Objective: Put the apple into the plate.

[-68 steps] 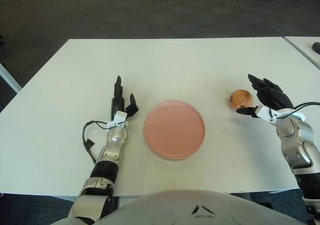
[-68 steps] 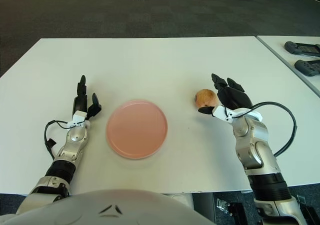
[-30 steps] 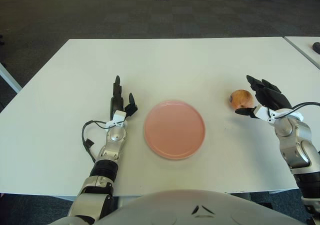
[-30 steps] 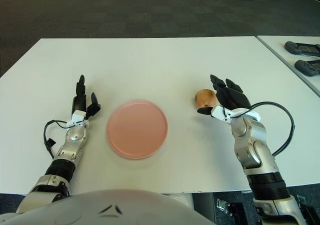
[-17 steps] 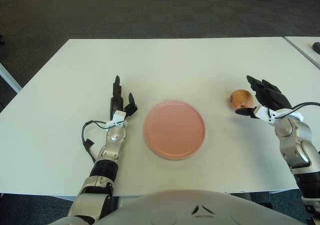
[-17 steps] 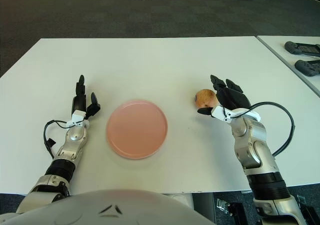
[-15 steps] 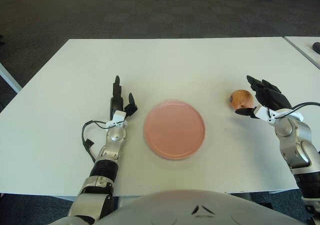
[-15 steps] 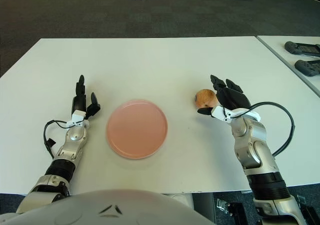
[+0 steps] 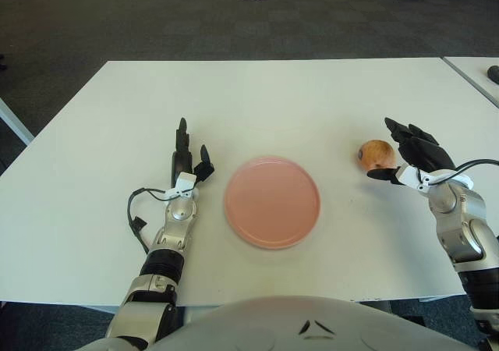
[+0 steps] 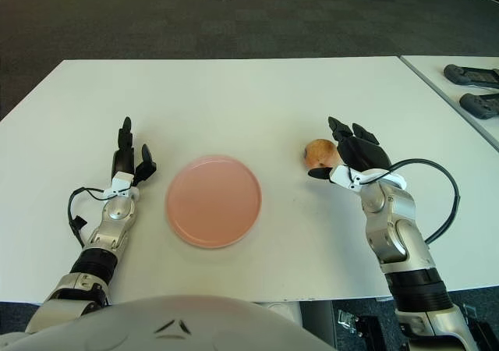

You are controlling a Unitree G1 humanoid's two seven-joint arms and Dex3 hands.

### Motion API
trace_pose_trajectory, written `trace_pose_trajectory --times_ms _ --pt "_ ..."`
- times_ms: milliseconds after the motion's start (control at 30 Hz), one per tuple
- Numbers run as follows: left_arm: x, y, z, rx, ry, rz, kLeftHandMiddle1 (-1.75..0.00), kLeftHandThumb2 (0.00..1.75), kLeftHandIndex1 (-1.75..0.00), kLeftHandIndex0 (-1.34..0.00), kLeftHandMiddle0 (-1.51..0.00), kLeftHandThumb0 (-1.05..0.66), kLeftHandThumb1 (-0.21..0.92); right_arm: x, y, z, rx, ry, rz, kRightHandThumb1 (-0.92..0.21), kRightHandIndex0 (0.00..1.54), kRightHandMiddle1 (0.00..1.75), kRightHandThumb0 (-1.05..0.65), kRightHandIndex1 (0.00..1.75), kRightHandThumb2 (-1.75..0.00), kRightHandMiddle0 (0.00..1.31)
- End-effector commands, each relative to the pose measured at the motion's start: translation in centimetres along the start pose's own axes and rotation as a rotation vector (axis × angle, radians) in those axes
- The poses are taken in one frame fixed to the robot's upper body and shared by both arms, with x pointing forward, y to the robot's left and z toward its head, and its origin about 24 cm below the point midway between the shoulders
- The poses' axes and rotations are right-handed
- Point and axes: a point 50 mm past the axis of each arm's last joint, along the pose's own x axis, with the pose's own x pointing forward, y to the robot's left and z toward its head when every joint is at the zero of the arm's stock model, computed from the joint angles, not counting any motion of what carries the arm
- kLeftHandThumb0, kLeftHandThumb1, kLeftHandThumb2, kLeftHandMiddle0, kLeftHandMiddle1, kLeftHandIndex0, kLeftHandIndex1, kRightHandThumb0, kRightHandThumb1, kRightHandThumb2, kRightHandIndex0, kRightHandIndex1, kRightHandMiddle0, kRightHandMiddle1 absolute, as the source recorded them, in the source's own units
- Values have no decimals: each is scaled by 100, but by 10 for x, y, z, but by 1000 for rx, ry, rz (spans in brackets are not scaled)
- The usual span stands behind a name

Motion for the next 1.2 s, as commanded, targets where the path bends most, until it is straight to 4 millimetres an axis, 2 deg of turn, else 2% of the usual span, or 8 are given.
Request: trace_pose_trajectory --times_ms 0,700,733,767,800,900,1167 --pt "-11 1 -13 7 60 -1 0 98 -18 0 -12 -78 92 2 -7 -2 -17 -1 -22 -92 0 0 -105 0 -13 0" --pt "-12 1 -12 11 59 -7 0 97 -15 0 -11 -78 92 1 -8 -2 -17 -1 -22 -92 0 0 -105 0 -13 0" --pt "-12 1 -12 12 59 -6 0 97 -15 0 -11 -79 92 35 17 -6 -7 14 30 -92 0 0 -105 0 -13 0" --pt "-12 1 -12 12 59 -6 0 98 -15 0 -11 -78 92 58 35 -5 -10 15 75 -92 0 0 -105 0 -28 0" --pt "-12 1 -12 12 58 -6 0 98 -15 0 -11 -78 92 70 46 -3 -14 11 105 -92 0 0 -105 0 -37 0" --pt "-12 0 -11 8 54 -5 0 97 -15 0 -11 -78 92 78 54 -1 -7 5 112 -92 0 0 -105 0 -48 0" --pt "-12 -1 -9 4 48 -4 0 98 -16 0 -11 -78 92 85 55 0 20 -11 64 -92 0 0 -105 0 -51 0"
